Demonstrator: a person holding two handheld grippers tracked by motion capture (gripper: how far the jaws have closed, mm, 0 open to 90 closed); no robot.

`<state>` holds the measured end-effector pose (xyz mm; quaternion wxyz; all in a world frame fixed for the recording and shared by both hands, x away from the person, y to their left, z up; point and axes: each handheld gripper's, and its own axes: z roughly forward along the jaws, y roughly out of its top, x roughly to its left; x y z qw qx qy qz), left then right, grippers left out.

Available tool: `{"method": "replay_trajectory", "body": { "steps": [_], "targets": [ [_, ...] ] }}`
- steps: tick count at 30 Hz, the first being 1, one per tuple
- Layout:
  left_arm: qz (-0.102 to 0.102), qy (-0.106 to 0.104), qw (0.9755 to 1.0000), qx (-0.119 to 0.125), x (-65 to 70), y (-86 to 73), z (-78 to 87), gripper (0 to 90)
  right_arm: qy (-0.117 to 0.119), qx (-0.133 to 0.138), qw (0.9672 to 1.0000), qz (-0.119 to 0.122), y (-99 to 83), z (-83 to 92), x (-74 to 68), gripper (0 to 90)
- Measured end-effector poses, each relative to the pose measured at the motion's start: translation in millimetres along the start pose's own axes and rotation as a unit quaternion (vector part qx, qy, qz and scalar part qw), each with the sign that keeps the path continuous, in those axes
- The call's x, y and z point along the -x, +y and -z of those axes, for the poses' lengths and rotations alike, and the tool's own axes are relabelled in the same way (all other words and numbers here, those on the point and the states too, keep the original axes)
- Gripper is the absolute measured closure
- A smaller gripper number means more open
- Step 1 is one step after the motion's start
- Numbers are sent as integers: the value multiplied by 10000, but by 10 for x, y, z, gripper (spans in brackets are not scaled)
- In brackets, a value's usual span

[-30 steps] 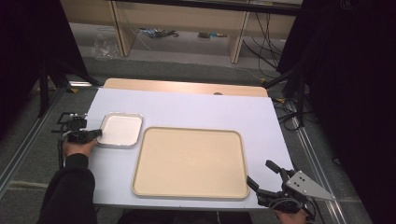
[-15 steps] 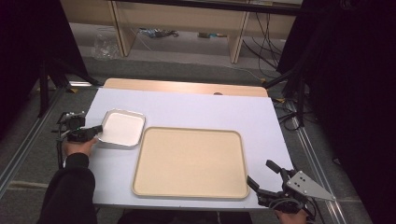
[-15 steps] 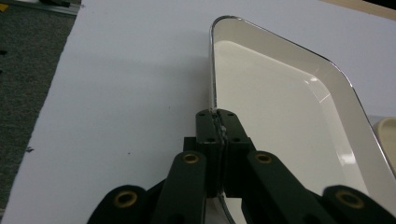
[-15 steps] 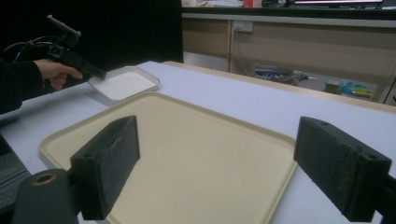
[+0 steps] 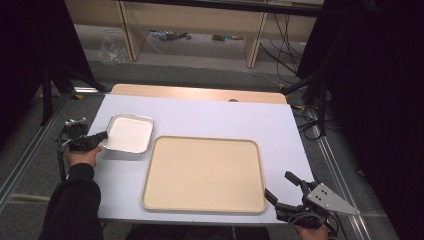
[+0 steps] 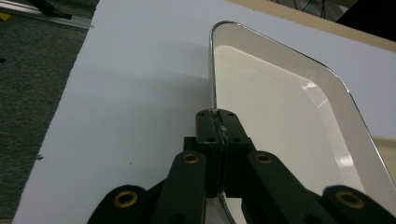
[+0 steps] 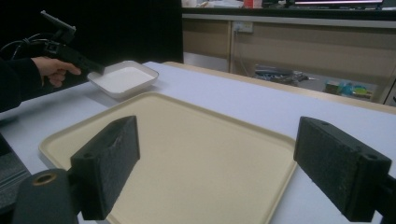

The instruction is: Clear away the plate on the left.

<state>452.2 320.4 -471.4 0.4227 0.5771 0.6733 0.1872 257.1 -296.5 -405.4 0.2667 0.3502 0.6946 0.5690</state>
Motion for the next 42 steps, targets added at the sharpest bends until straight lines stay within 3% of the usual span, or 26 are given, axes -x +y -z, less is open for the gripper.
{"method": "replay_trajectory", "body": {
  "steps": [5, 8, 10, 13, 16, 18, 19, 22, 25, 26, 27, 29, 30, 31, 32, 33, 34, 35, 36, 37, 38, 42],
  "targets": [
    [-98, -135, 9998, 52, 38, 27, 34, 885, 40, -76, 10000, 23, 4, 3, 7, 153],
    [-126, -258, 9995, 95, 96, 27, 56, 885, 35, 69, 10000, -31, -4, -15, 1, 153],
    [-223, -306, 9992, 102, 153, 33, 79, 885, 39, -72, 10000, 33, 4, 3, 8, 153],
    [-270, -544, 9981, 65, 212, 32, 96, 886, -8, 2, 10000, 16, 1, -2, 3, 153],
    [-434, -634, 9970, 51, 318, 31, 126, 885, -9, -12, 10000, -12, 0, 0, -2, 152],
    [-440, -727, 9964, 47, 352, 27, 134, 886, -31, -29, 10000, 3, 3, 5, -1, 153],
    [-461, -883, 9950, 22, 422, 13, 151, 886, 30, 34, 10000, -9, -2, -9, 3, 153],
    [-560, -980, 9936, -5, 514, -11, 164, 886, -3, -22, 10000, -14, 1, 2, -1, 153],
    [-565, -1269, 9902, -135, 656, -61, 147, 886, 44, -63, 10000, 32, 4, 3, 9, 152],
    [-565, -1269, 9902, -135, 656, -61, 147, 886, 38, -9, 10000, -19, -3, -6, 1, 153],
    [-651, -1415, 9876, -201, 739, -86, 130, 886, 42, -77, 10000, 42, 3, 4, 7, 152],
    [-689, -1446, 9868, -230, 794, -102, 122, 885, -26, -42, 10000, 18, 1, 7, -1, 153],
    [-753, -1528, 9850, -280, 861, -121, 113, 886, 38, 39, 10000, -1, -3, -8, 4, 153],
    [-787, -1568, 9840, -309, 898, -133, 110, 885, 46, -72, 10000, 35, 3, 3, 9, 153],
    [-787, -1568, 9840, -309, 898, -133, 110, 886, 44, -100, 9999, 10, 2, 6, 6, 153],
    [-842, -1680, 9816, -349, 967, -164, 100, 886, -12, -13, 10000, 32, -1, 3, 3, 153],
    [-842, -1680, 9816, -349, 967, -164, 100, 886, -12, -13, 10000, 32, -1, 3, 3, 153],
    [-4384, -1507, 8855, 310, 719, 187, -48, 886, 34, 28, 10000, 6, -4, -6, 3, 153],
    [-4350, -1299, 8904, 347, 753, 159, -38, 886, 44, 23, 10000, -2, -4, -6, 3, 153],
    [-4330, -1375, 8902, 332, 798, 128, -48, 886, 39, 3, 10000, -26, -6, -5, 0, 153],
    [-4430, -1212, 8875, 374, 818, 124, -50, 886, 37, -65, 10000, 22, 0, 3, 5, 153],
    [-4412, -1261, 8876, 408, 947, 44, -80, 886, 6, -28, 10000, 8, -2, 2, -1, 153]
  ]
}}
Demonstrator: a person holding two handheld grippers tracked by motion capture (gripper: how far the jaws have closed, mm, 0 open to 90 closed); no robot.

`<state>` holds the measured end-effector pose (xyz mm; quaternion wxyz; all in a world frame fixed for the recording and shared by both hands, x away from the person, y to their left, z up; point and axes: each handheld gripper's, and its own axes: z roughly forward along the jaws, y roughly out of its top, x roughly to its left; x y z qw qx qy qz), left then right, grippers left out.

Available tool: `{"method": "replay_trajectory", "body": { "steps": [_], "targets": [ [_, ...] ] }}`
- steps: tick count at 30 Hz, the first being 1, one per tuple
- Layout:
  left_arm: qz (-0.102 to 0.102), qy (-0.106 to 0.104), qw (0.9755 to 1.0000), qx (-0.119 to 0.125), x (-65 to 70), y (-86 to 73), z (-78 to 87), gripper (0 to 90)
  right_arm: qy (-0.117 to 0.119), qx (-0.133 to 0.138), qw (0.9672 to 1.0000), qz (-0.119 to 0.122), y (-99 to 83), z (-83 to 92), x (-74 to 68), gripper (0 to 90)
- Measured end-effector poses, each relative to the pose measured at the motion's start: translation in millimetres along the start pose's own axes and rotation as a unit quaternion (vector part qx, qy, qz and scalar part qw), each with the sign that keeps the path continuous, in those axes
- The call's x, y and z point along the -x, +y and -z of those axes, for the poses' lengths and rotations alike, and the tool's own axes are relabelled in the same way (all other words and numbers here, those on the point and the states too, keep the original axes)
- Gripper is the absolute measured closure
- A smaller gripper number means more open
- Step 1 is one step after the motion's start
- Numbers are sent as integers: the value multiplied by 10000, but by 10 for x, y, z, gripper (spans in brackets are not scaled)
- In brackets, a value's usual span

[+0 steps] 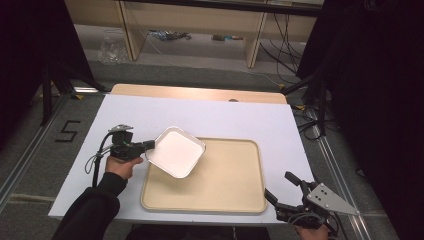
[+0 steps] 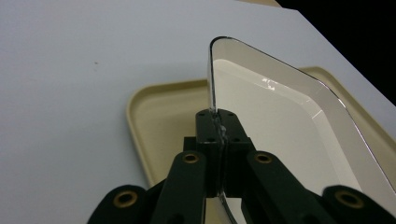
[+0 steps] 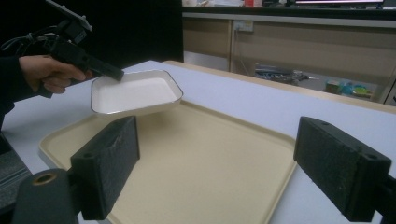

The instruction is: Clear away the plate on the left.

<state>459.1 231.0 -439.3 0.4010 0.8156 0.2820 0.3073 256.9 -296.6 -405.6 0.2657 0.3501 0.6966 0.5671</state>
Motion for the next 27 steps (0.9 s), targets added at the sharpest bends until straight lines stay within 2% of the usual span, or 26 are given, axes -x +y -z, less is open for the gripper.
{"method": "replay_trajectory", "body": {
  "steps": [3, 4, 5, 6, 7, 8, 9, 10, 11, 12, 13, 14, 15, 17, 19, 21, 22, 23, 26, 27],
  "targets": [
    [43, -132, 9999, 31, 102, 33, -45, 886, -48, -11, 10000, 38, 2, 7, 1, 153],
    [43, -132, 9999, 31, 102, 33, -45, 886, -48, -11, 10000, 38, 2, 7, 1, 153],
    [129, -88, 9999, -15, 149, 45, -58, 886, -49, -22, 10000, 20, 2, 8, 0, 153],
    [122, -87, 9999, -27, 171, 52, -70, 886, 60, -86, 9997, -204, -3, 6, -23, 153],
    [126, -101, 9999, -25, 195, 57, -86, 886, 34, 15, 10000, -22, -3, -6, 1, 153],
    [141, -148, 9998, -33, 224, 63, -104, 886, -19, -78, 9999, -60, 1, 12, -9, 153],
    [161, -210, 9996, -37, 247, 67, -118, 886, -48, -11, 10000, 46, 1, 7, 1, 153],
    [153, -207, 9997, -32, 269, 71, -132, 885, -27, -23, 10000, 39, 2, 8, 3, 153],
    [156, -218, 9996, -32, 286, 73, -142, 885, 18, -52, 9999, -100, -3, 4, -11, 153],
    [168, -306, 9994, -50, 323, 78, -170, 885, 33, 11, 10000, -27, -3, -5, 0, 153],
    [209, -440, 9988, -16, 360, 79, -199, 885, 1, -109, 9999, -122, 1, 13, -17, 153],
    [178, -470, 9987, -65, 372, 81, -211, 885, 22, -119, 9998, -137, 1, 14, -21, 153],
    [255, -713, 9971, -49, 410, 82, -249, 885, 14, -129, 9998, -152, 1, 15, -23, 153],
    [314, -883, 9956, -82, 485, 89, -298, 885, -9, -94, 9999, -99, 1, 13, -14, 153],
    [312, -925, 9952, -112, 512, 93, -317, 885, -19, -84, 9999, -76, 1, 14, -10, 153],
    [346, -1116, 9931, -102, 595, 109, -366, 885, 0, -69, 9999, -97, 0, 10, -12, 153],
    [346, -1116, 9931, -102, 595, 109, -366, 884, 51, -84, 9998, -169, -3, 6, -21, 153],
    [345, -1057, 9937, -161, 663, 136, -376, 885, 26, -107, 9998, -171, -2, 10, -24, 153],
    [362, -1114, 9930, -131, 731, 159, -402, 885, 16, -132, 9998, -166, 0, 16, -24, 153],
    [132, -1272, 9917, -113, 744, 182, -442, 885, 6, -117, 9998, -133, 0, 15, -19, 153]
  ]
}}
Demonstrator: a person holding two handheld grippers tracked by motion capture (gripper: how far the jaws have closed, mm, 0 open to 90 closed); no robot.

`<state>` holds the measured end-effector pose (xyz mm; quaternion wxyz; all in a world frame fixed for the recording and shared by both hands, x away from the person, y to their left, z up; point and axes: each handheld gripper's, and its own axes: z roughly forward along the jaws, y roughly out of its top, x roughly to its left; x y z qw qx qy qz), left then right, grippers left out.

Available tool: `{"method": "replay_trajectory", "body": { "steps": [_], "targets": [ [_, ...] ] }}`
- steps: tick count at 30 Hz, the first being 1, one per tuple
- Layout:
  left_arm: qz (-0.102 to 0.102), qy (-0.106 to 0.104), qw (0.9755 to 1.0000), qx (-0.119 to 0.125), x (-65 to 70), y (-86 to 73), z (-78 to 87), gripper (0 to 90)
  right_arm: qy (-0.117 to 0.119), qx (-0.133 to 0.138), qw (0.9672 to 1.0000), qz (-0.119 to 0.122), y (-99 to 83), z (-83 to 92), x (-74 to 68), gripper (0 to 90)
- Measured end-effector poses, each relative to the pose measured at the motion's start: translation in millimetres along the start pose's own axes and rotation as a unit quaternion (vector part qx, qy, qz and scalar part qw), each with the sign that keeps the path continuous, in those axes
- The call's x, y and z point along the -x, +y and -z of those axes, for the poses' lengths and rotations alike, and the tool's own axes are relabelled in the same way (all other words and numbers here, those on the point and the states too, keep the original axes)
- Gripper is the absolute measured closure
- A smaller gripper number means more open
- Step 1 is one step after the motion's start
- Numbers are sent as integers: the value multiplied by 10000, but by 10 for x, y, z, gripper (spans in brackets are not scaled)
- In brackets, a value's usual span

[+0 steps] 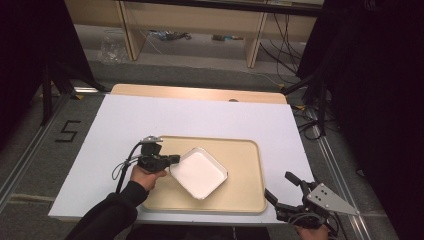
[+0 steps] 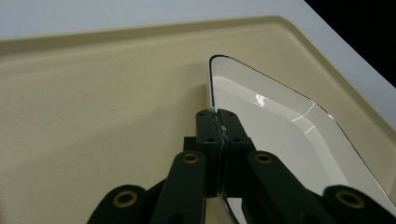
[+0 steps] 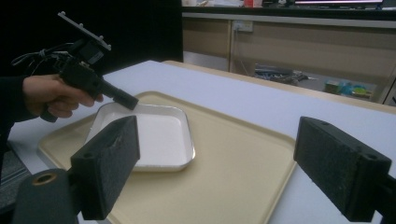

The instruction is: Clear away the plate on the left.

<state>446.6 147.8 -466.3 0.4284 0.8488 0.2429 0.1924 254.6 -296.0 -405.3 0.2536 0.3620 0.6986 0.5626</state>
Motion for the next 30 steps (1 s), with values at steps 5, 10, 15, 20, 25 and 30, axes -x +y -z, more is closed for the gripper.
{"method": "replay_trajectory", "body": {
  "steps": [5, 10, 15, 20, 25, 30],
  "targets": [
    [2969, -366, 9542, -88, 540, 16, -93, 884, 13, -25, 10000, -35, -1, 2, -6, 153],
    [2878, -365, 9566, -296, 623, -4, -156, 882, 12, -32, 10000, -37, -1, 4, -6, 153],
    [2841, -377, 9571, -426, 641, -42, -173, 881, 13, -34, 10000, -37, -1, 4, -6, 153],
    [2721, -402, 9596, -601, 645, -68, -171, 877, 14, -37, 10000, -42, -1, 4, -7, 153],
    [2729, -518, 9587, -607, 645, -86, -158, 872, -8, -32, 10000, -52, -2, 5, -11, 153],
    [2196, -729, 9710, -606, 639, -127, -121, 860, -6, -27, 10000, -37, -2, 5, -8, 153]
  ]
}}
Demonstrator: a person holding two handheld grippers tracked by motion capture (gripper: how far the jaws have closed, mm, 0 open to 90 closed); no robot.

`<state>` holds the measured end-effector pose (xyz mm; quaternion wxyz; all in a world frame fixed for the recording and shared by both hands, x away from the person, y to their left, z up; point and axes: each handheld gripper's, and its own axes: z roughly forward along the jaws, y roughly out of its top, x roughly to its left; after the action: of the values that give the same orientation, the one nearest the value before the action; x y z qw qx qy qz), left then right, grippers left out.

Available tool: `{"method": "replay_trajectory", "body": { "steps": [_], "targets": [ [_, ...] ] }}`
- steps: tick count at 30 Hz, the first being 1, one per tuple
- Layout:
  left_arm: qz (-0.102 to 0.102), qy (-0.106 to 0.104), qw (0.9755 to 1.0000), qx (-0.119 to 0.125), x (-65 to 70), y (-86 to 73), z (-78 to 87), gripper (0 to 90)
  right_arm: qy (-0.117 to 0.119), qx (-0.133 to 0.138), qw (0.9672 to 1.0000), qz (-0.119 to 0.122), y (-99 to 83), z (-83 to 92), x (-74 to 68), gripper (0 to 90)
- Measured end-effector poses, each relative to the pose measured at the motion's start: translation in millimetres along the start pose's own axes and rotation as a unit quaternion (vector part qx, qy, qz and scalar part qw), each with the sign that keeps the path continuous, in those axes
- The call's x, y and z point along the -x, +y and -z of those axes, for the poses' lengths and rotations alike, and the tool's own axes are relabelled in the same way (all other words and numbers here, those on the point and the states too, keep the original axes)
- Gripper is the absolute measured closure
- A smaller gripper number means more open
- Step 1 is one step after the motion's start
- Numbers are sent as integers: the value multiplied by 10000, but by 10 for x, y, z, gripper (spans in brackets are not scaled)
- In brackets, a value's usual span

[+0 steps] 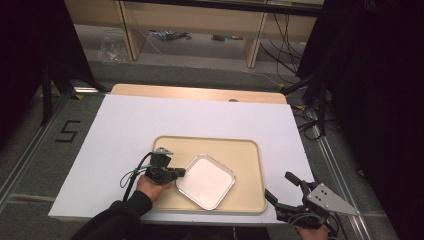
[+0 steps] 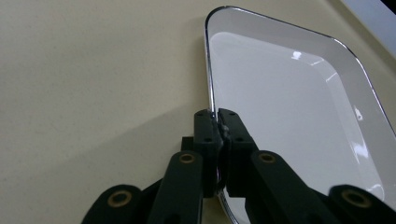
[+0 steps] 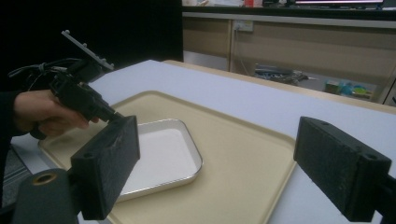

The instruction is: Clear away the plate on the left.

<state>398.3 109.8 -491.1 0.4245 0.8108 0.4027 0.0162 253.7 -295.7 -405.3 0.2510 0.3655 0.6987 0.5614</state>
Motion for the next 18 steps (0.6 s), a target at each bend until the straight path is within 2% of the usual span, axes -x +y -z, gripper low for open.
{"method": "replay_trajectory", "body": {
  "steps": [1, 2, 3, 5, 6, 8, 10, 11, 12, 18],
  "targets": [
    [263, 131, 9995, -71, 44, -22, 22, 852, 0, 15, 10000, 23, 0, -1, 3, 153],
    [443, 161, 9988, -123, 70, -49, 49, 844, 20, -6, 10000, 1, 1, 0, 3, 153],
    [533, 151, 9983, -188, 87, -65, 63, 840, 17, -3, 10000, 14, 1, -1, 3, 153],
    [551, 144, 9983, -139, 100, -77, 60, 836, 6, 0, 10000, -7, 0, -1, -3, 153],
    [537, 174, 9979, -301, 114, -96, 102, 833, 33, 28, 10000, -8, -1, -7, -2, 153],
    [556, 236, 9977, -297, 133, -111, 112, 827, 20, 6, 10000, 5, 0, -3, -2, 153],
    [492, 170, 9977, -425, 133, -120, 141, 821, 24, 6, 10000, 6, 1, -3, 0, 153],
    [567, 166, 9975, -379, 148, -125, 145, 818, 26, 6, 10000, 17, 0, -5, 2, 153],
    [613, 151, 9974, -355, 155, -133, 150, 814, -35, 90, 9998, 201, 2, -11, 25, 153],
    [539, 115, 9969, -555, 158, -176, 224, 796, -35, 91, 9998, 192, 3, -12, 23, 153]
  ]
}}
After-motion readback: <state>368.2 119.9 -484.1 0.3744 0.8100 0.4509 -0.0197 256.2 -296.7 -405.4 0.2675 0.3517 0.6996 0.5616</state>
